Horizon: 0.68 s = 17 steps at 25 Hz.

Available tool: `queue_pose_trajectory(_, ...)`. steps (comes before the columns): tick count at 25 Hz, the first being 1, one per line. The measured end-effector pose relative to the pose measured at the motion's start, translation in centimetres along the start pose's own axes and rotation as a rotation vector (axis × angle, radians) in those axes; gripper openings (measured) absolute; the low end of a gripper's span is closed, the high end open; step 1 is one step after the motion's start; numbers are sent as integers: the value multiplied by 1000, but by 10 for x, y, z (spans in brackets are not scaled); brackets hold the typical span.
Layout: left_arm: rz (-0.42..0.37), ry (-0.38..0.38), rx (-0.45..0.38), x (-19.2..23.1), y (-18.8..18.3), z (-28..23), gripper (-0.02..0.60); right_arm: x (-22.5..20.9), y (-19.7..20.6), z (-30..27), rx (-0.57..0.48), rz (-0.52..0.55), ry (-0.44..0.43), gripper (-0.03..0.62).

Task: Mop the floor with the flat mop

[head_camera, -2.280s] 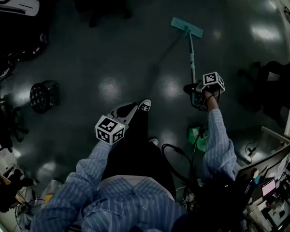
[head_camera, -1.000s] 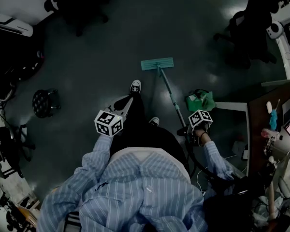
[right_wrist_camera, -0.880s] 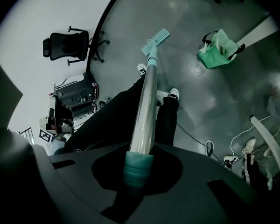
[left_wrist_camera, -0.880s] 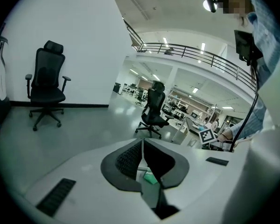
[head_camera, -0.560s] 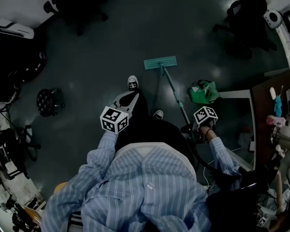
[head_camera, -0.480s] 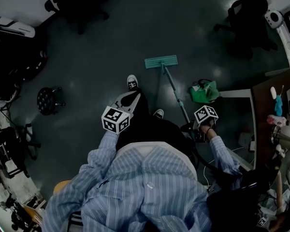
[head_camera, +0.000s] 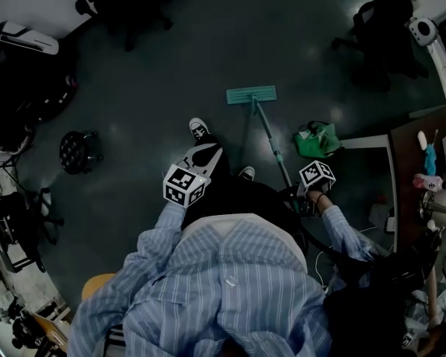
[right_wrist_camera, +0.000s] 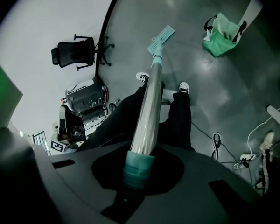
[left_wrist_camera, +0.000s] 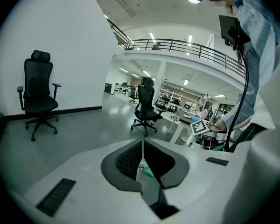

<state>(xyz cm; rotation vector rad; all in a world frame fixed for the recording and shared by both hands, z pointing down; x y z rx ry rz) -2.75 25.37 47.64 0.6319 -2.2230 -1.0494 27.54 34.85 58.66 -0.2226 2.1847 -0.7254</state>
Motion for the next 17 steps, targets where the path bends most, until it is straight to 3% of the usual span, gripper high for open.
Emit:
queue_pose_trajectory(9, -13, 14, -4, 12, 9, 14, 14, 14, 0, -20, -6, -13, 10, 35)
queue_pose_trajectory(17, 42, 46, 45, 10, 20, 4, 14, 9, 2, -19, 1, -26, 10, 35)
Point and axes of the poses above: the fingertips, and each gripper's own axes: z backward along the fingers, x to its left, y out of its underside, the point moved 7 cm from there along z, backward along the fingers, and after that the axes turned 7 degrees about x, right-handed, at the moved point
